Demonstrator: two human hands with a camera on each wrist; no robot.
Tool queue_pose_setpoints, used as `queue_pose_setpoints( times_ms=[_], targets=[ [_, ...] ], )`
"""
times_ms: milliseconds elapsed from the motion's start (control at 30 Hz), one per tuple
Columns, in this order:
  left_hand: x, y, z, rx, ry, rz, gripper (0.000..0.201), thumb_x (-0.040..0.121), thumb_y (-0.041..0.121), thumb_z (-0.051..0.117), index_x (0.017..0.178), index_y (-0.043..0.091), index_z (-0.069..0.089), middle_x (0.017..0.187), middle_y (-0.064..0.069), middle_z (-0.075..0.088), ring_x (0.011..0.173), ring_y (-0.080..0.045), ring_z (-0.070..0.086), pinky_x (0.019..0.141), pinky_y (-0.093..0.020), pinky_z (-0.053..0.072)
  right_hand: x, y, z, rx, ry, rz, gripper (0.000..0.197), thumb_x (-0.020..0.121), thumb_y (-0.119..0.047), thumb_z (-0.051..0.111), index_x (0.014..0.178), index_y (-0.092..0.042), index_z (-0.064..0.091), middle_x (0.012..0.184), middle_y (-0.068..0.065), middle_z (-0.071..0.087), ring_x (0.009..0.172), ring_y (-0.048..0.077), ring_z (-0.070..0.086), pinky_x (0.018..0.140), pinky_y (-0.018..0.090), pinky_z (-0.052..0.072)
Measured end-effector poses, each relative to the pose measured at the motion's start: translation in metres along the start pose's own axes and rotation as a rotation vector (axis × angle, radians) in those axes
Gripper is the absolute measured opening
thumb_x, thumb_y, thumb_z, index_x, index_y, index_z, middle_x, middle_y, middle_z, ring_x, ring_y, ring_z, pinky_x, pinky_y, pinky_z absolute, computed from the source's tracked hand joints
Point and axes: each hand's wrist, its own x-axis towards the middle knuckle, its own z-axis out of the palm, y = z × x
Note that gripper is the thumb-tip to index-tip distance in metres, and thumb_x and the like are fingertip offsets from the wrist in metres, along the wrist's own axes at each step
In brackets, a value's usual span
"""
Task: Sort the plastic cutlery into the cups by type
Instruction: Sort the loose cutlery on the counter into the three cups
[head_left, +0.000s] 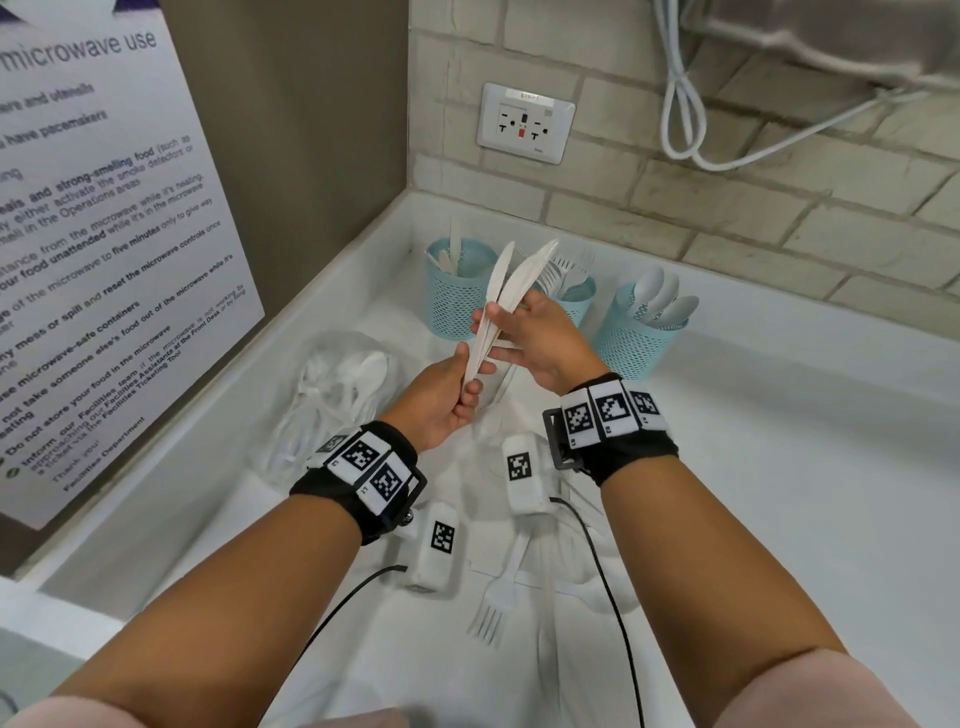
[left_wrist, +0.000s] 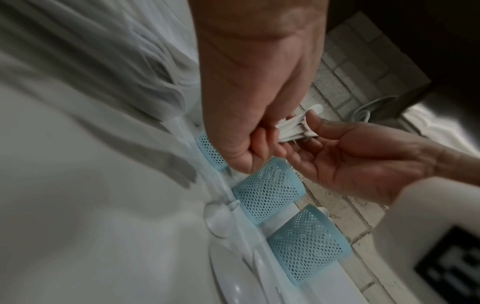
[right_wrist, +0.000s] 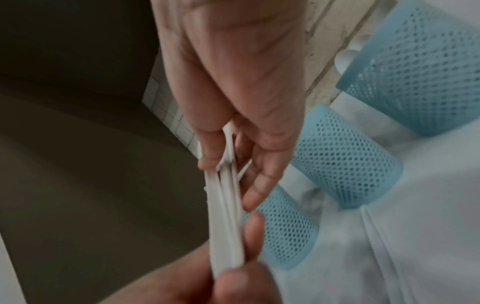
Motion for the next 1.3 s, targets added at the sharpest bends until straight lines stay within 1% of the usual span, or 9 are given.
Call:
queue_pose_setpoints(
  times_ms=[233,533,633,833,933,1067,1167,1233,1300],
  targets=[
    [0.003,0.011,-0.003,-0.032,0.083,0.026,0.048,0.101,0.044,0.026,0.088,0.011,0.058,0.054,0.005,0.036,0.034,-0.002,0.027,0.034,-0.012,0.022,0.012,-0.032,-0.008,-0.148,-0.102,0.101,0.005,0.090,-0.005,0.059,0.090,-0.010,0.060,0.086,0.006,0.067,0.076,0.016,0.067,0.067,0.027,0.059],
    [0.004,0.012,-0.011,0.046,0.198,-0.011,0.029,0.101,0.025,0.037,0.083,0.016,0.058,0.069,0.003,0.053,0.056,-0.006,0.043,0.050,-0.016,0.032,0.069,-0.057,0.001,-0.170,0.381,-0.318,0.006,0.086,-0.009,0.063,0.083,-0.013,0.060,0.088,0.013,0.067,0.084,0.030,0.066,0.079,0.042,0.057],
    [0.001,0.013,-0.013,0.103,0.223,-0.009,0.024,0.099,0.021,0.040,0.083,0.017,0.058,0.070,0.005,0.053,0.057,-0.005,0.044,0.050,-0.016,0.032,0.090,-0.042,0.005,-0.331,0.404,-0.268,0.015,0.086,-0.016,0.063,0.097,-0.007,0.065,0.100,0.016,0.070,0.093,0.034,0.066,0.086,0.049,0.053],
    [0.001,0.005,-0.016,0.443,0.193,0.097,0.011,0.094,0.016,0.050,0.091,0.015,0.060,0.082,0.000,0.059,0.066,-0.008,0.050,0.058,-0.018,0.039,0.101,-0.028,0.003,-0.641,0.252,-0.150,0.033,0.088,-0.020,0.059,0.117,-0.003,0.059,0.112,0.018,0.067,0.103,0.033,0.063,0.095,0.045,0.048],
    [-0.001,-0.002,-0.016,0.785,0.108,0.176,0.018,0.091,0.026,0.056,0.104,0.014,0.061,0.106,-0.004,0.062,0.095,-0.018,0.059,0.086,-0.028,0.047,0.089,-0.037,-0.006,-0.531,0.211,-0.159,0.042,0.085,-0.013,0.065,0.124,-0.005,0.054,0.114,0.012,0.063,0.110,0.026,0.060,0.101,0.039,0.046],
    [-0.019,-0.011,-0.003,1.271,-0.040,0.187,0.067,0.081,0.053,0.062,0.135,0.020,0.038,0.133,-0.008,0.043,0.126,-0.026,0.038,0.102,-0.036,0.036,0.067,-0.054,-0.016,-0.509,0.177,-0.221,0.040,0.086,-0.007,0.064,0.124,-0.004,0.054,0.120,0.013,0.058,0.113,0.021,0.056,0.098,0.028,0.045],
    [-0.048,-0.024,0.008,1.534,-0.307,0.250,0.101,0.073,0.066,0.062,0.148,0.026,0.007,0.153,-0.005,0.006,0.142,-0.026,0.005,0.115,-0.047,0.017,0.044,-0.064,-0.022,-0.666,0.284,-0.223,0.020,0.085,-0.004,0.058,0.105,-0.004,0.066,0.094,0.005,0.065,0.091,0.019,0.061,0.089,0.031,0.052],
    [-0.067,-0.037,0.011,1.665,-0.459,0.286,0.107,0.071,0.071,0.059,0.148,0.033,-0.005,0.156,-0.002,-0.015,0.144,-0.024,-0.016,0.115,-0.054,-0.004,0.024,-0.068,-0.028,-0.844,0.163,-0.058,0.019,0.086,-0.003,0.055,0.102,-0.001,0.066,0.088,0.006,0.065,0.081,0.018,0.061,0.081,0.033,0.054],
    [-0.079,-0.049,0.013,1.766,-0.566,0.368,0.105,0.071,0.073,0.057,0.147,0.037,-0.006,0.155,-0.002,-0.024,0.141,-0.025,-0.028,0.108,-0.054,-0.017,0.002,-0.068,-0.032,-1.144,-0.096,0.184,0.023,0.087,-0.009,0.060,0.107,-0.001,0.065,0.100,0.008,0.069,0.092,0.020,0.066,0.087,0.035,0.054]
  ],
)
